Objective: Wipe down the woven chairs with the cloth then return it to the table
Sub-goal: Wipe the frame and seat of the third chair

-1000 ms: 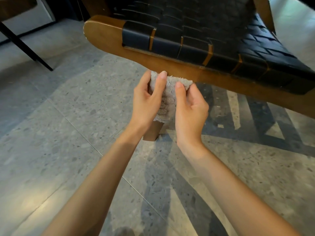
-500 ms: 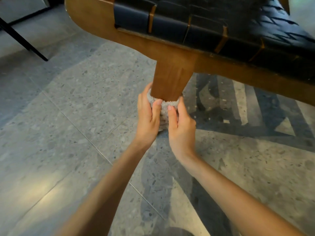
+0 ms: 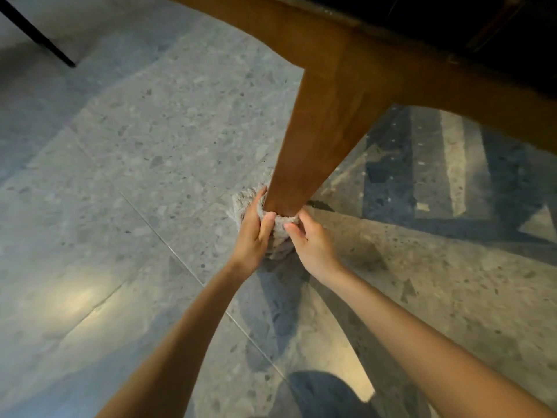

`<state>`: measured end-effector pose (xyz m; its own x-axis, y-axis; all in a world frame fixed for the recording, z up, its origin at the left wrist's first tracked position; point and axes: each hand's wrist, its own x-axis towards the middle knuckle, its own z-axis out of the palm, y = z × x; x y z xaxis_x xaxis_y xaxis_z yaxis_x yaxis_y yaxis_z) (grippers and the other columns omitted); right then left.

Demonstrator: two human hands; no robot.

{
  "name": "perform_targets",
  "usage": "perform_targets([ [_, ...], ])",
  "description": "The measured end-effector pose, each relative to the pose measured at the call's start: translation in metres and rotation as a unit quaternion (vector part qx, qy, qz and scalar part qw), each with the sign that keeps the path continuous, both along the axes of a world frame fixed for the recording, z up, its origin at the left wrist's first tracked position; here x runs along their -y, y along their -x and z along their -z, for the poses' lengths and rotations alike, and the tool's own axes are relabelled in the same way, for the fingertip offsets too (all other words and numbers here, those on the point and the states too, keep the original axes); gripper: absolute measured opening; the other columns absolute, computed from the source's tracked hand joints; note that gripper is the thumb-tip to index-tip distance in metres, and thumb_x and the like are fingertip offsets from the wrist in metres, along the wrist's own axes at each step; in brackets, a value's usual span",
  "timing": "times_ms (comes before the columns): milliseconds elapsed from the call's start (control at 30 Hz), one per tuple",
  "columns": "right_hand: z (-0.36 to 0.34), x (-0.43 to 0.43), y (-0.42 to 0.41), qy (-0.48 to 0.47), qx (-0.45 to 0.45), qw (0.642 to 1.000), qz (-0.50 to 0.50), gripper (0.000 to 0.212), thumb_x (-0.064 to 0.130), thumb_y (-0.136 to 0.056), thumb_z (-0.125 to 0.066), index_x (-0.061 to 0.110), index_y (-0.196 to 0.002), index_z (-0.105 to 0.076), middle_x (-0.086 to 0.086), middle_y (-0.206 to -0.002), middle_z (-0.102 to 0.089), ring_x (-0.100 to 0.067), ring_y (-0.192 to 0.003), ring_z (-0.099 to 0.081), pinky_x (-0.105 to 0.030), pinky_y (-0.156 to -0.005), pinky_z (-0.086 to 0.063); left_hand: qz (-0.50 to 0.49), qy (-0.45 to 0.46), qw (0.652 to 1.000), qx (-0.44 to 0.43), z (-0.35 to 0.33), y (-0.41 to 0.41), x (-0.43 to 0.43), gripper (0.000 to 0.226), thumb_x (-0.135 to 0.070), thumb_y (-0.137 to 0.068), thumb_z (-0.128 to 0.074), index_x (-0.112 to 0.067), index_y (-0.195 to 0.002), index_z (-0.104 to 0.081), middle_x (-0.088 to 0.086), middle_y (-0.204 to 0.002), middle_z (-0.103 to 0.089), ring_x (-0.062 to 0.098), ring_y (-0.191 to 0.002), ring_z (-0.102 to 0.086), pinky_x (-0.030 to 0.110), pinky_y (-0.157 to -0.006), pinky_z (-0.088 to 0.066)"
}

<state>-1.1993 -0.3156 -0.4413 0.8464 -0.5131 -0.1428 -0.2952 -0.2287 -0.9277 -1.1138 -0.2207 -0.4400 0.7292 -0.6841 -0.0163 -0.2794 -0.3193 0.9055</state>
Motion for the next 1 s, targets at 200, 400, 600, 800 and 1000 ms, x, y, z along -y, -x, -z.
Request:
perform_targets([
  [200,-0.019,-0.006,0.008,-0.021,0.084,0.99,0.109,0.026,0.006,-0.091,-0.061,0.001,-0.117,-0.064,-0.006,-0.104,-0.072,-0.012,-0.094,-0.067,-0.022,-0.078,-0.052,-0.001,0.037,0.999,-0.034,-0.008,0.005,-0.007,0.053,-0.005,-0.091,-0.058,-0.01,-0.139,-0.036,-0.004,-0.122,-0.059,0.005,-0.112,-0.056,0.027,-0.101,-0.045],
  [400,-0.068,-0.012,0.017,0.019,0.175,0.96,0.216,0.03,0.009,-0.087,-0.068,0.006,-0.117,-0.068,0.0,-0.103,-0.073,-0.001,-0.092,-0.068,-0.015,-0.079,-0.054,-0.035,0.136,0.99,-0.028,-0.056,0.018,0.007,0.054,-0.004,-0.097,-0.047,-0.016,-0.145,-0.026,0.009,-0.148,-0.039,0.018,-0.136,-0.039,0.04,-0.111,-0.034],
  [600,-0.136,-0.003,0.028,0.023,0.308,0.912,0.27,0.022,0.009,-0.087,-0.069,0.013,-0.109,-0.071,0.008,-0.092,-0.074,-0.006,-0.088,-0.07,-0.022,-0.076,-0.056,-0.072,0.253,0.964,0.043,-0.12,0.034,0.036,0.055,-0.01,-0.092,-0.055,-0.01,-0.144,-0.035,-0.01,-0.14,-0.046,0.003,-0.128,-0.046,0.032,-0.107,-0.041],
  [800,-0.165,0.01,0.043,0.048,0.316,0.908,0.272,0.019,0.02,-0.087,-0.071,0.009,-0.07,-0.072,-0.016,-0.066,-0.066,-0.032,-0.062,-0.061,-0.051,-0.061,-0.055,-0.234,0.353,0.904,0.053,-0.158,0.071,0.06,0.051,-0.006,-0.087,-0.065,-0.001,-0.134,-0.05,0.009,-0.133,-0.057,0.014,-0.123,-0.053,0.035,-0.102,-0.046],
  [1000,-0.162,0.015,0.08,0.06,0.294,0.926,0.229,0.005,0.019,-0.084,-0.073,0.015,-0.082,-0.075,0.003,-0.072,-0.072,-0.011,-0.066,-0.066,-0.024,-0.06,-0.054,-0.332,0.37,0.866,0.052,-0.15,0.111,0.063,0.02,0.0,-0.083,-0.067,-0.013,-0.098,-0.064,0.003,-0.103,-0.062,0.012,-0.103,-0.061,0.037,-0.091,-0.051],
])
